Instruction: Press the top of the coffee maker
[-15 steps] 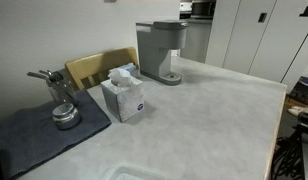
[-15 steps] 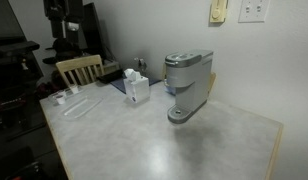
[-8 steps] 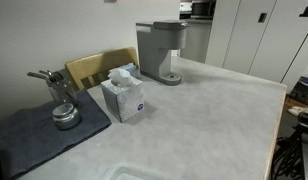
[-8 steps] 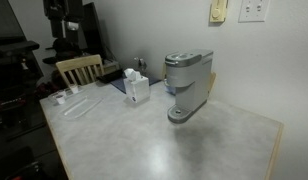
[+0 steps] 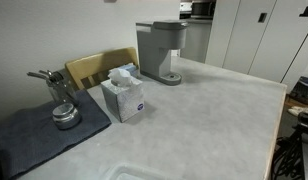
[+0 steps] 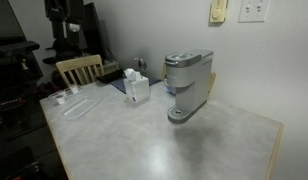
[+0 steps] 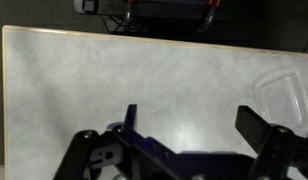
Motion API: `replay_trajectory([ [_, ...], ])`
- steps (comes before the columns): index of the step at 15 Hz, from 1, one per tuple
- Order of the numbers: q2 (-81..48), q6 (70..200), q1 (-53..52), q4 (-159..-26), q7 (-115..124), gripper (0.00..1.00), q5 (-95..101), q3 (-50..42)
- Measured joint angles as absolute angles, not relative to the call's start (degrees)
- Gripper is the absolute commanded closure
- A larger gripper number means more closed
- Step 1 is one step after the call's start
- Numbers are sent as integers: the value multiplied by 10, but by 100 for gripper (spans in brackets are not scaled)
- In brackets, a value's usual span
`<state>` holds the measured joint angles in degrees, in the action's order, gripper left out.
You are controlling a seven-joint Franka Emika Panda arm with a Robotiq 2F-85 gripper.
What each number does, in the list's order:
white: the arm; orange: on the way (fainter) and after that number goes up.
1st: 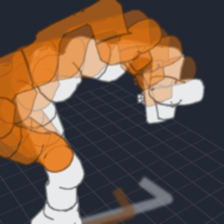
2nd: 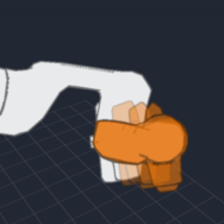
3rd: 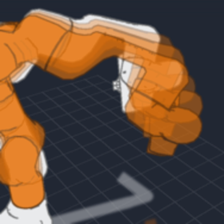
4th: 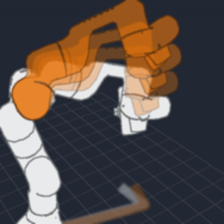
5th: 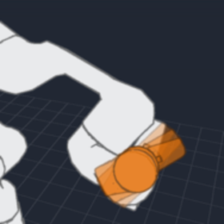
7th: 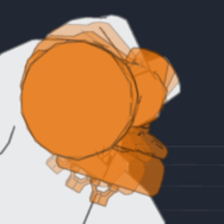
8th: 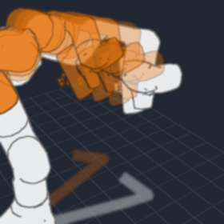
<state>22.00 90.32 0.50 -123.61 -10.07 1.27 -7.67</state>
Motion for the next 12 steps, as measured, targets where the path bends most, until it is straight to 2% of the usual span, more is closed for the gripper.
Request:
replay_trajectory([
  [12,156,956,5,-1226,-101,0,13,-75],
])
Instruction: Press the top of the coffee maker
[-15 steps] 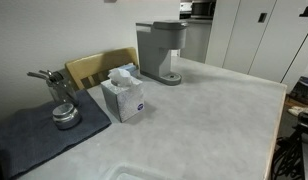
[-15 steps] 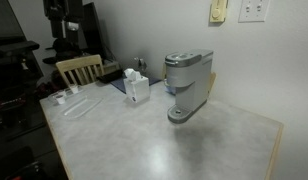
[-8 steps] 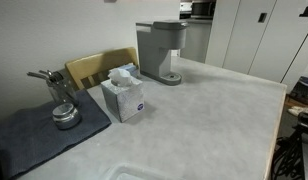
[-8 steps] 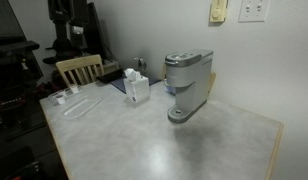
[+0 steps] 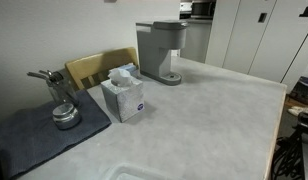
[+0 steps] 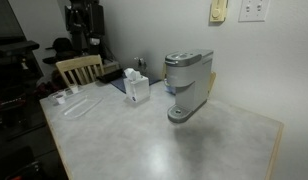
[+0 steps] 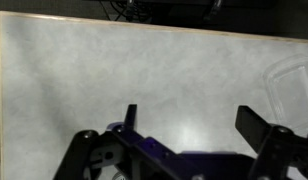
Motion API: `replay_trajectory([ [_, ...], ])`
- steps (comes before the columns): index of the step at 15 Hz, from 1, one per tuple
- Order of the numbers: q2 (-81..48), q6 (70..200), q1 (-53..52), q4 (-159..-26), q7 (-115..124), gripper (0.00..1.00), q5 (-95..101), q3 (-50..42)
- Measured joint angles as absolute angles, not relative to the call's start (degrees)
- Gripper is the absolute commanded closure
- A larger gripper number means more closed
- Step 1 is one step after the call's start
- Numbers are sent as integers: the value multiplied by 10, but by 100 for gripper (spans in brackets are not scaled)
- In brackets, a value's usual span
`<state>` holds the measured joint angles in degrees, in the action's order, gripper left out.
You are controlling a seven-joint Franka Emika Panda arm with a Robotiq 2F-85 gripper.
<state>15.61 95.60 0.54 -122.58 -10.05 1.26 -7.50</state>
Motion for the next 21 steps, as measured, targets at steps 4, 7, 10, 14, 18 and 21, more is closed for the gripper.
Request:
replay_trajectory([
  [4,119,985,7,-1210,-101,0,13,-75],
  [7,94,1005,9,-1191,-101,0,13,-75],
  [10,71,1022,13,-1168,-101,0,16,-75],
  [14,56,1026,16,-1146,-101,0,20,-75],
  [18,56,1026,17,-1145,-101,0,20,-75],
  [21,56,1026,17,-1145,-101,0,19,-74],
])
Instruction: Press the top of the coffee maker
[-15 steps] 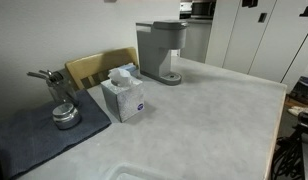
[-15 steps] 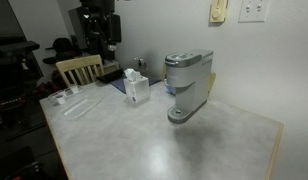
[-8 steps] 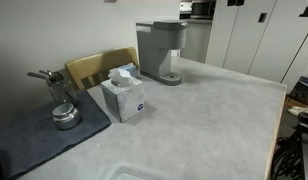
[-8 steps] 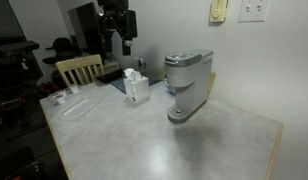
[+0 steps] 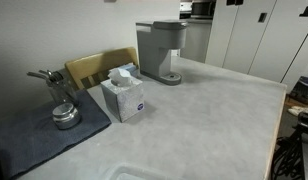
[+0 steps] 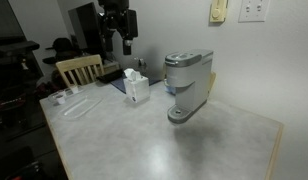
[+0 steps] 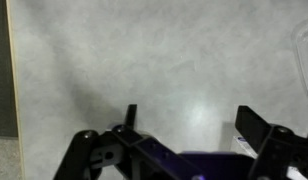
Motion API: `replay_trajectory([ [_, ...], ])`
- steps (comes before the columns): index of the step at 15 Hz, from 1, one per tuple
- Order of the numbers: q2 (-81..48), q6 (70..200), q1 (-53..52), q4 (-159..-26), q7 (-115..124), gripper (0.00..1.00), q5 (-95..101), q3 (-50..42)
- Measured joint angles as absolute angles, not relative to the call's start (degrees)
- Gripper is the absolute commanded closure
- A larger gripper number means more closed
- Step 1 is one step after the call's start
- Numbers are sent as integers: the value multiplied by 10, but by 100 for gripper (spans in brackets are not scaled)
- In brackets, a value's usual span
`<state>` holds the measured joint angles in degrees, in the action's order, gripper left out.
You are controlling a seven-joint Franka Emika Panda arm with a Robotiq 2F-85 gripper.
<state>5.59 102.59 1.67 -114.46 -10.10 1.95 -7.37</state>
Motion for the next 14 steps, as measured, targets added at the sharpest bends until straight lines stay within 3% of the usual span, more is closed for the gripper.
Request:
replay_trajectory([
  [14,-49,1122,33,-1041,-154,0,22,-72],
])
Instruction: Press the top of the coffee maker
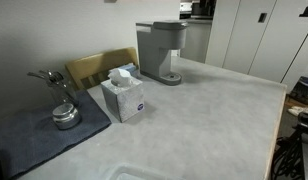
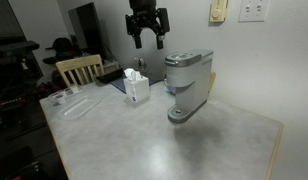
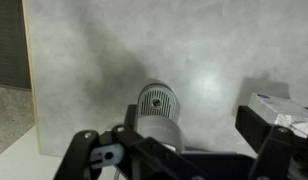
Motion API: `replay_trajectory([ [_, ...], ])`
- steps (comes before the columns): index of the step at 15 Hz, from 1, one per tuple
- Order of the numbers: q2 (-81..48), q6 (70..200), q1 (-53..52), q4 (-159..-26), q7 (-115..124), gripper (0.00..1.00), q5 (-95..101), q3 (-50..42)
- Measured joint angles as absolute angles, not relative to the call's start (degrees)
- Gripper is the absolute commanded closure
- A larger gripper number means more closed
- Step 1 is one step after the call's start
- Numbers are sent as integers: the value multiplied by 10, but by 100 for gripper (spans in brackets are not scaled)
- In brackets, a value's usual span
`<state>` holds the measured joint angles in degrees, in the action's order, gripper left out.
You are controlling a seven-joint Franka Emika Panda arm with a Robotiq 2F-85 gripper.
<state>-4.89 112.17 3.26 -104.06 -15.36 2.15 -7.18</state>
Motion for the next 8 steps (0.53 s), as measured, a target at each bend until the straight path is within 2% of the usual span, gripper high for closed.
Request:
replay_trajectory([
  [8,-81,1125,37,-999,-160,0,22,-72],
])
